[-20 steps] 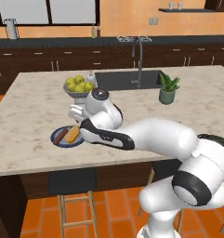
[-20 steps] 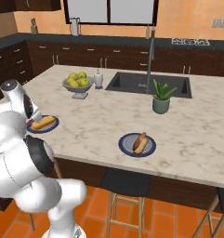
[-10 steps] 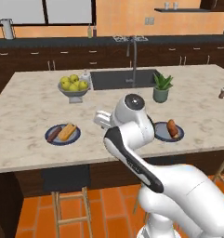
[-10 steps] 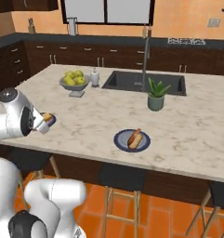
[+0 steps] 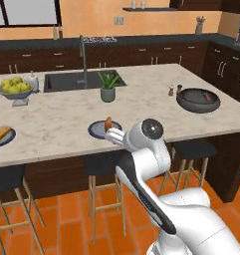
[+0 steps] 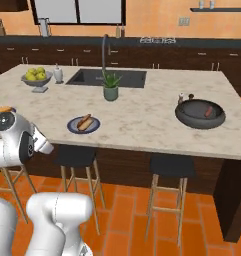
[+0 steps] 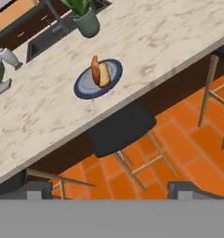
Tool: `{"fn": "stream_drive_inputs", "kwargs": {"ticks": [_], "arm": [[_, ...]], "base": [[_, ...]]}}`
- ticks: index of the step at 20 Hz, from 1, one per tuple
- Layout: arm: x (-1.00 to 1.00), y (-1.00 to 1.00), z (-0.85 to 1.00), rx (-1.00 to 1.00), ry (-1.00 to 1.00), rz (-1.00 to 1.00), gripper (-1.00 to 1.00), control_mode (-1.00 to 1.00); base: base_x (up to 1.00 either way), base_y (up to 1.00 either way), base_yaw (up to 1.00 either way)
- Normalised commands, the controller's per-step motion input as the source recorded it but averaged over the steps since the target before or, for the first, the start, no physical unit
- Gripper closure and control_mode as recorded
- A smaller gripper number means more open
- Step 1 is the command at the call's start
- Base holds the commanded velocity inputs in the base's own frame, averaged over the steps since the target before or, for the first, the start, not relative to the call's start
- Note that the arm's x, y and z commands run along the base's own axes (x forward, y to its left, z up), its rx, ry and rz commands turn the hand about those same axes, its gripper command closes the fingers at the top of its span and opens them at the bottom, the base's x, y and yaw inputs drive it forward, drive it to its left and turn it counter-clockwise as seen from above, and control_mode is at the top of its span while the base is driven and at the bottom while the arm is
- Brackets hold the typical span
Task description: Place one bun and one sausage from the bowl on each plate.
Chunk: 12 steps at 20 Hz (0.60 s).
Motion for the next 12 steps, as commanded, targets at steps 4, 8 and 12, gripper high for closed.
{"fn": "stream_drive_inputs", "kwargs": {"ticks": [4, 8, 12], "arm": [[0.0, 0.0, 0.0, 0.0, 0.0, 0.0, -1.0, 1.0], [0.0, 0.0, 0.0, 0.0, 0.0, 0.0, -1.0, 1.0], [0.0, 0.0, 0.0, 0.0, 0.0, 0.0, -1.0, 1.0]], "base": [[0.01, -1.0, -0.2], [0.05, -1.0, -0.15], [0.23, -1.0, -0.1]]}}
